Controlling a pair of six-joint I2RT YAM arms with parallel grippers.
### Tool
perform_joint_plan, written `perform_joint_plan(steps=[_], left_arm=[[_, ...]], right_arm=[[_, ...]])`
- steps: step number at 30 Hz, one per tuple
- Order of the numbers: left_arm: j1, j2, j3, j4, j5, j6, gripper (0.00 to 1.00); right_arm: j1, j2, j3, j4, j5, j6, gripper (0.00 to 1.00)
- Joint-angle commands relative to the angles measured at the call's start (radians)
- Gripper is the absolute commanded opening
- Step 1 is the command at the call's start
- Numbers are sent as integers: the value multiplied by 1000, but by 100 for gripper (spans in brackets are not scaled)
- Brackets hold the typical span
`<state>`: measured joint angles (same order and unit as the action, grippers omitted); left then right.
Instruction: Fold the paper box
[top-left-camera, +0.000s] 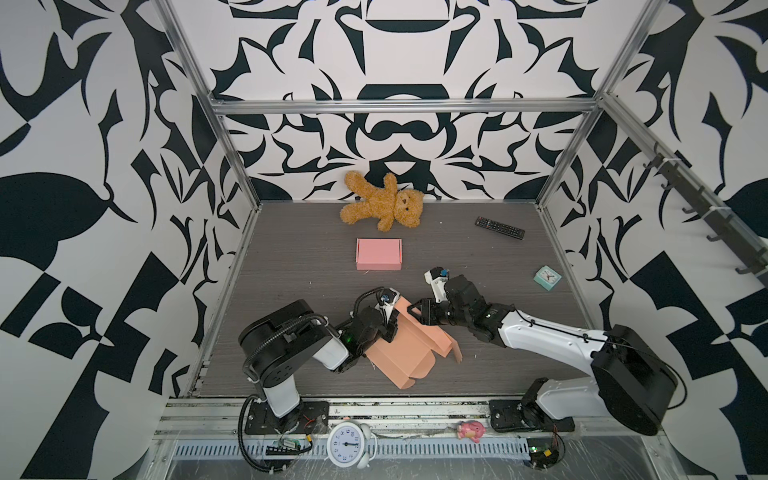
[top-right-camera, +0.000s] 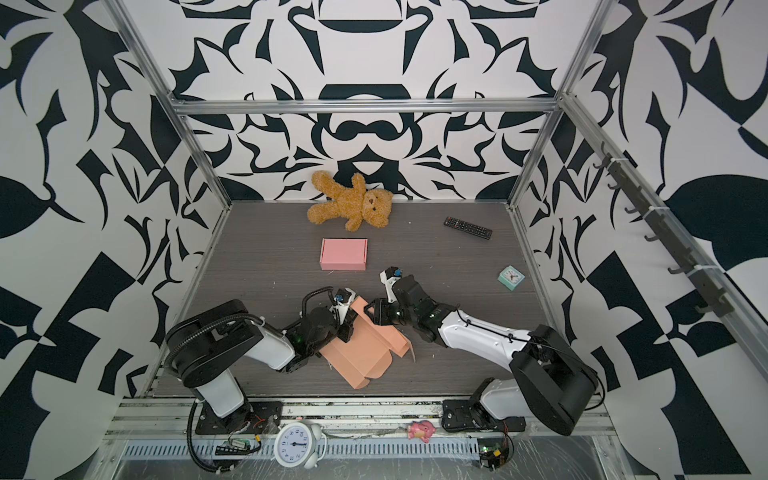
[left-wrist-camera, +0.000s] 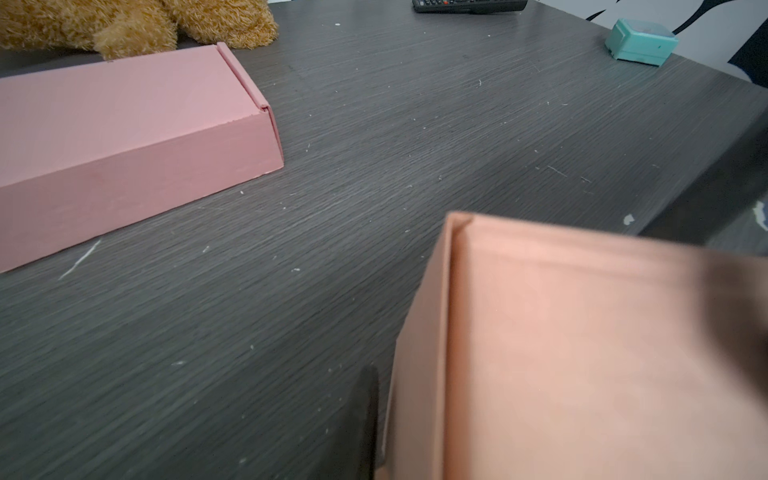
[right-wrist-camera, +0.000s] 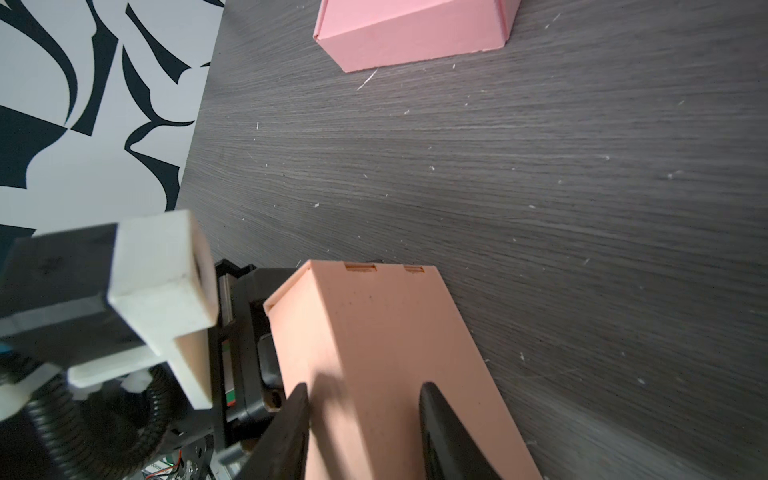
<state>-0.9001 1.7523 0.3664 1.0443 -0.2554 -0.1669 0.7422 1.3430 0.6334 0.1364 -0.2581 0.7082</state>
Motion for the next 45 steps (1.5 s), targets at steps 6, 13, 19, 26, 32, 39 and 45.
perform_joint_plan(steps=[6,13,19,26,32,39,45], left_arm=[[-1,56,49,51,-21,14,12],[-2,44,34,56,-25,10,15],[-1,-6,2,77,-18,8,23],[-3,-47,10,59,5,20,19],[-9,-34,20,59,25,21,14],[-9,-52,12,59,18,24,10],[-9,-108,28,-46,-3,3,10]], right_arm=[[6,0,2,-37,17,-14,44],[7,-12,-6,-48,32,-18,44],[7,-26,-12,-61,48,-21,44],[5,-38,-8,-70,53,-26,44],[5,-37,0,-79,55,-28,44],[5,-42,11,-87,56,-27,44],[7,-122,118,-273,111,-93,45]])
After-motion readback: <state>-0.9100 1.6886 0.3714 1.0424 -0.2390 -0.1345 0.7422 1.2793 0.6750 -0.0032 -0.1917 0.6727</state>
